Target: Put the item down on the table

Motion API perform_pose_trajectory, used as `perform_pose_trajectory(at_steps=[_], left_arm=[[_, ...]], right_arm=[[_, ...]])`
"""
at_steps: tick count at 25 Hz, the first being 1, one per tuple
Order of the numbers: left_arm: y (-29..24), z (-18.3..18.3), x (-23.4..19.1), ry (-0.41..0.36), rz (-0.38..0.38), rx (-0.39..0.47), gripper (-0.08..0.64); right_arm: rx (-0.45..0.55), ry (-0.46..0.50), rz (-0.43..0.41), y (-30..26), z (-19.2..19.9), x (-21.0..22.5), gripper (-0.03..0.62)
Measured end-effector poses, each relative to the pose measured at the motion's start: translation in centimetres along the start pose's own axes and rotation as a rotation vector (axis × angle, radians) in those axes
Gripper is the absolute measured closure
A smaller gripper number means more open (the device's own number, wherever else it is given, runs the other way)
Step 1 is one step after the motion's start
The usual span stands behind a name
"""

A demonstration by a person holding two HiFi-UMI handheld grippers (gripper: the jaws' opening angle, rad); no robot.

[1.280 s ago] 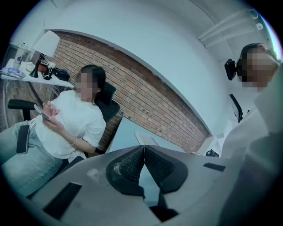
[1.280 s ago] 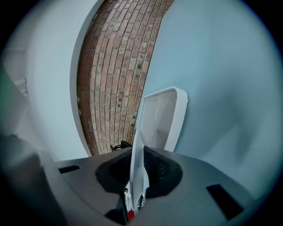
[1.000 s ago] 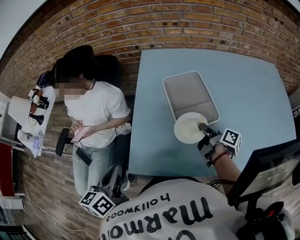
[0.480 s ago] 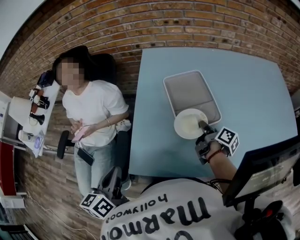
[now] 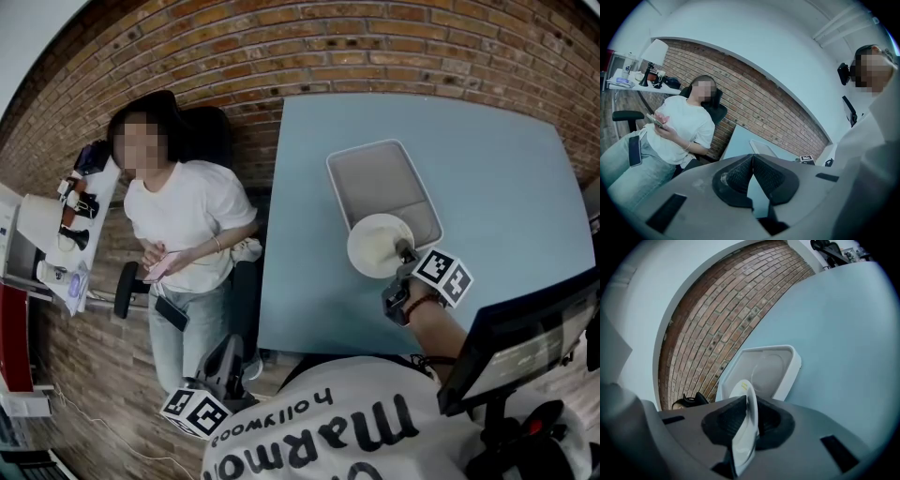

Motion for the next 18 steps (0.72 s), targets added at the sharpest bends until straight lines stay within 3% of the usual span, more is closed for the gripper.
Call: perform_pose_trajectory(at_steps=[7, 13, 18], left_arm=[[-0.11, 0.27, -0.03, 0.006, -0.001, 0.001, 0.552], [-0.02, 0.40, -0.10, 0.011, -0.006, 0.006, 0.552], [0.03, 0.43, -0.09, 0.016, -0.008, 0.008, 0.552]], right_arm=[[0.037, 0.102, 0.018, -0.33, -0.45, -0.62, 0.551], [0.067, 0.268, 0.127, -0.14, -0.82, -0.03, 0.521], [0.068, 0.357, 0.150, -0.32, -1.04, -0.12, 0.518]])
Point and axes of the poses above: the fingertips, and each gripper's own axes: y backward along the fingers, x to its right, z out of its underside, the point moved 1 cm from there along y, backward along the fingers, and after that the axes turned 13 degrees about -y, right-handed, at the moved point
